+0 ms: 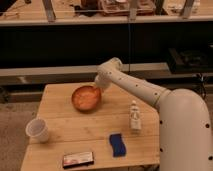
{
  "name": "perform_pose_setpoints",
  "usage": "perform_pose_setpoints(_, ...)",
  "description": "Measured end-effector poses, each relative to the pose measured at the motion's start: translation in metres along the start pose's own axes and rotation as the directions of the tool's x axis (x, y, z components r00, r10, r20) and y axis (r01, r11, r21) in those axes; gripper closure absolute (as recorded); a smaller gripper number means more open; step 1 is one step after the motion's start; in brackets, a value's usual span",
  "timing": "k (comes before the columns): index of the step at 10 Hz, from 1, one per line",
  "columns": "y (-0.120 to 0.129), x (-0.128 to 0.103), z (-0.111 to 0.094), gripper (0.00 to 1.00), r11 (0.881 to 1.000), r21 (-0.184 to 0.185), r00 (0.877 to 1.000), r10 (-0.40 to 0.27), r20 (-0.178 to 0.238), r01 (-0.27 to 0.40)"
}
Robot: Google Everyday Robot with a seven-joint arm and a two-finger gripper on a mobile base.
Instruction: Place the pepper in the ceramic bowl
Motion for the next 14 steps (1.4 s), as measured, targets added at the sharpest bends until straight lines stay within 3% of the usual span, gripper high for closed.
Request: perform_pose_setpoints(14,-0.0004,0.0040,0.0027,0.77,1.000,-0.006,1.000,0.019,-0.009,-0.019)
